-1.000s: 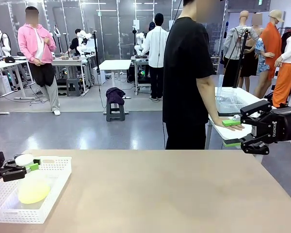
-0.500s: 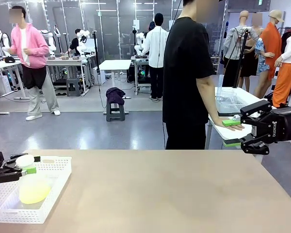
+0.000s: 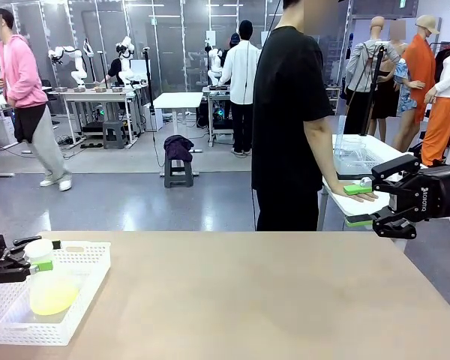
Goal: Prepare the solutions needed for the experiment.
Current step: When the human places the Big flask in the center of the table, pick up the Big flask and place it in the left Organizing basket.
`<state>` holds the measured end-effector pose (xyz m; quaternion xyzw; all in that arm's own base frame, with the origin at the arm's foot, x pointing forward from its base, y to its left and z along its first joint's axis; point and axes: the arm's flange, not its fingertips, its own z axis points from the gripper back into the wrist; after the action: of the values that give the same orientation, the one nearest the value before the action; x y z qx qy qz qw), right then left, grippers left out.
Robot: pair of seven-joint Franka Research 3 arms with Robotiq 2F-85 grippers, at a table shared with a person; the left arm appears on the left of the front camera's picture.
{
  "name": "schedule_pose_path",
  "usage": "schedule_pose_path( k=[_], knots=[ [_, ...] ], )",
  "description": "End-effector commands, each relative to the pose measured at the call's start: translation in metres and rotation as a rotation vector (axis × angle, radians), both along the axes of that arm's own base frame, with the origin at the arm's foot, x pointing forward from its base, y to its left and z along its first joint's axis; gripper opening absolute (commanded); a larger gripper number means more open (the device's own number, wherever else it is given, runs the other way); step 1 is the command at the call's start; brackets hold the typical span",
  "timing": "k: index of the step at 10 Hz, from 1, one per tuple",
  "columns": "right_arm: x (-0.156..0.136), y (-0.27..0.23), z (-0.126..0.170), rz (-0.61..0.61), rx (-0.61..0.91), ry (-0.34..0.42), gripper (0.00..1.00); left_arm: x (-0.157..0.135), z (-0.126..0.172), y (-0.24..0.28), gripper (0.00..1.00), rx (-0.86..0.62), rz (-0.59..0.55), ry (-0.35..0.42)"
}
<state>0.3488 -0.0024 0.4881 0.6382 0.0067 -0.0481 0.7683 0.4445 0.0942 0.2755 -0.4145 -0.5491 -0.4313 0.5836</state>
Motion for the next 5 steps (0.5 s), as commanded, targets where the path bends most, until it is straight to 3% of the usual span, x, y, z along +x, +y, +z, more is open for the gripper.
schedule_pose_path(
  k=[1,5],
  knots=[
    [-0.0011,0.0016,0.0006,-0.003,0.014,-0.019,0.57,0.0005,0.0005,-0.0008,1.00,-0.003,0.000,-0.003],
    [-0.0011,0.0016,0.0006,-0.003,0.014,-0.019,0.57,0.0005,0.0005,-0.0008,1.00,-0.003,0.000,-0.003]
  ],
)
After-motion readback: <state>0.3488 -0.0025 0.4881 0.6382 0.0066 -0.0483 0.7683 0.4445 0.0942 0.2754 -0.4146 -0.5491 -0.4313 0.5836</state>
